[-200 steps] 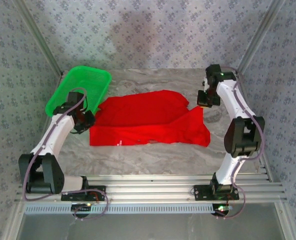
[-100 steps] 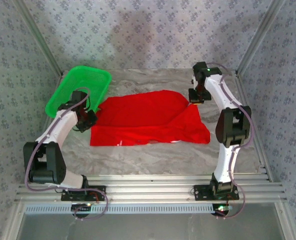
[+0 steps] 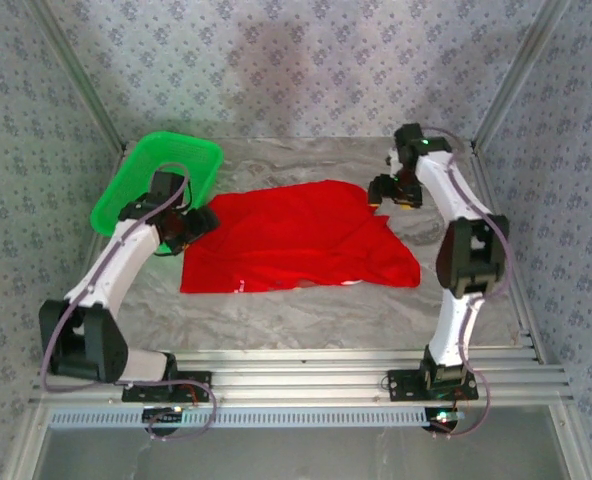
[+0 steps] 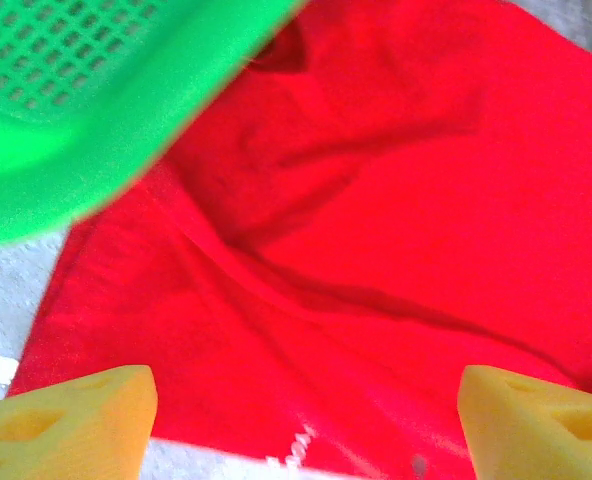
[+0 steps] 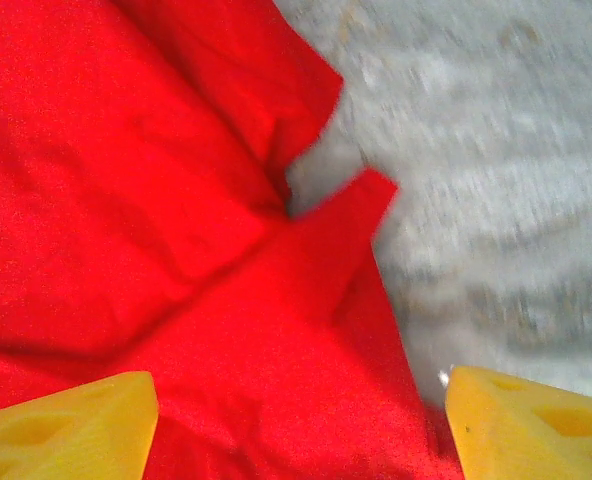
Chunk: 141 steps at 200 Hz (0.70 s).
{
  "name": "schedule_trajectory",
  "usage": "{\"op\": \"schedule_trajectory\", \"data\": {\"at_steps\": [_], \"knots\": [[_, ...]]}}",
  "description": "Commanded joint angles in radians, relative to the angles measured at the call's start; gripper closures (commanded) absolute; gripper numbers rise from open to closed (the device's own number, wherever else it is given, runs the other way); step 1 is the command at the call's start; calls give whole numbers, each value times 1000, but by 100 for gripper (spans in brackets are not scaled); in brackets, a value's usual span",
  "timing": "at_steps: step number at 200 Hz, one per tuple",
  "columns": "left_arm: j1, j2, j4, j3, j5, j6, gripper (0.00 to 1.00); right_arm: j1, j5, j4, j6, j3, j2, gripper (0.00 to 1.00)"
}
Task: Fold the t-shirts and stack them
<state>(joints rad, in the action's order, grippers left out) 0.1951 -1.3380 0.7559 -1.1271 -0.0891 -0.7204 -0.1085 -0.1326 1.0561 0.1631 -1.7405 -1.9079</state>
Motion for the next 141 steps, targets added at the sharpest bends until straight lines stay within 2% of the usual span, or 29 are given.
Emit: {"op": "schedule_trajectory", "data": {"at_steps": [1, 28, 52, 79, 114, 124, 141], "knots": [[32, 128, 89, 55, -38, -76, 18, 57, -124, 14, 65, 179, 229, 18], [38, 233, 29, 192, -77, -141, 20, 114, -181, -61, 153, 490, 407, 18], [47, 209, -63, 249, -113, -166, 35, 155, -186, -144, 197, 665, 435, 20], [61, 93, -162, 235, -112, -150, 52, 177, -147, -250, 235, 739, 390, 22], [61, -88, -237, 186, -95, -116, 67, 188, -144, -365, 234, 739, 261, 26], [58, -131, -243, 178, -74, -107, 68, 191, -139, -381, 241, 736, 223, 29], [45, -190, -263, 187, -53, -104, 71, 197, -121, -405, 263, 736, 179, 41]]}}
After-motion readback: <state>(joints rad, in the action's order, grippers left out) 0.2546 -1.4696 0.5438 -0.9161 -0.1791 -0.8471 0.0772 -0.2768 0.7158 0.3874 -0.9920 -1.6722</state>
